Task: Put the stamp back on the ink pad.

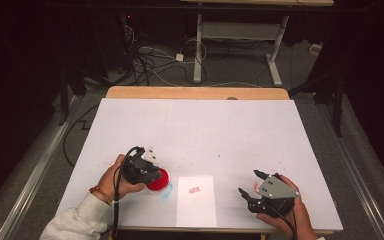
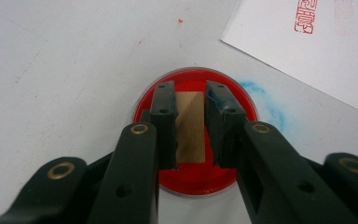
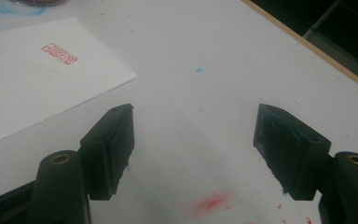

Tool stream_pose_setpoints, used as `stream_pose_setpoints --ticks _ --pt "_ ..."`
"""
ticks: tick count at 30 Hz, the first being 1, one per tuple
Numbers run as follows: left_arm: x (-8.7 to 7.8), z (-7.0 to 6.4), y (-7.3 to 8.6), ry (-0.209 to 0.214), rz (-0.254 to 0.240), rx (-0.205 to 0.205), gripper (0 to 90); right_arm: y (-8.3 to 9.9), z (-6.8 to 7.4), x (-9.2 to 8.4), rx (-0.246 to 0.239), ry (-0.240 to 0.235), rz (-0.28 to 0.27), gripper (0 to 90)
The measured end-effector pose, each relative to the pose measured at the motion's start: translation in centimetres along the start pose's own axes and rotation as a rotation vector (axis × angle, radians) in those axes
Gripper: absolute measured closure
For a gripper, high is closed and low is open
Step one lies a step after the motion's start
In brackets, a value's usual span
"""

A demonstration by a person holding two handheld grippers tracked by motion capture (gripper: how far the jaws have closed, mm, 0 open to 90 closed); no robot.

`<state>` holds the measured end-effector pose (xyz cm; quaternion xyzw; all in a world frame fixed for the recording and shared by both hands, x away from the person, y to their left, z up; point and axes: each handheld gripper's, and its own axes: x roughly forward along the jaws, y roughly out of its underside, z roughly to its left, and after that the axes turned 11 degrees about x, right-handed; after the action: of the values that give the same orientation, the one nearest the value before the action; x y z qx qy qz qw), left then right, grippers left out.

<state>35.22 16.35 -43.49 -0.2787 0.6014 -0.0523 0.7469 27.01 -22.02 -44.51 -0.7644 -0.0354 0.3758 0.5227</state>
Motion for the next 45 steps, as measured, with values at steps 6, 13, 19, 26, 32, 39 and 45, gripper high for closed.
stream_pose_setpoints --ticks 6,13,19,26,32,39,45 --pt "-1.0 -0.3 -0.4 -0.020 -0.039 0.015 66.8 0.0 0.0 -0.1 -0.001 -0.001 -0.002 29.7" --pt "-1.7 -1.0 -0.8 -0.088 -0.099 0.065 56.2 0.0 0.0 -0.2 0.000 -0.003 -0.007 29.7" --pt "-1.9 -1.5 -1.0 -0.133 -0.169 0.082 39.8 -0.1 -0.1 -0.3 0.013 -0.007 -0.017 29.7" --pt "-2.0 -2.5 -1.6 -0.223 -0.245 0.112 20.8 -0.1 -0.1 -0.4 0.022 -0.008 -0.032 29.7" --pt "-2.6 -3.2 -1.7 -0.272 -0.314 0.142 17.2 -0.2 -0.1 -0.6 0.026 -0.004 -0.039 29.7" --pt "-3.2 -3.9 -1.6 -0.326 -0.371 0.165 19.0 -0.3 -0.1 -0.8 0.037 0.000 -0.065 29.7" --pt "-3.5 -4.3 -1.3 -0.357 -0.370 0.189 19.0 -0.4 0.0 -1.0 0.042 0.003 -0.076 29.7"
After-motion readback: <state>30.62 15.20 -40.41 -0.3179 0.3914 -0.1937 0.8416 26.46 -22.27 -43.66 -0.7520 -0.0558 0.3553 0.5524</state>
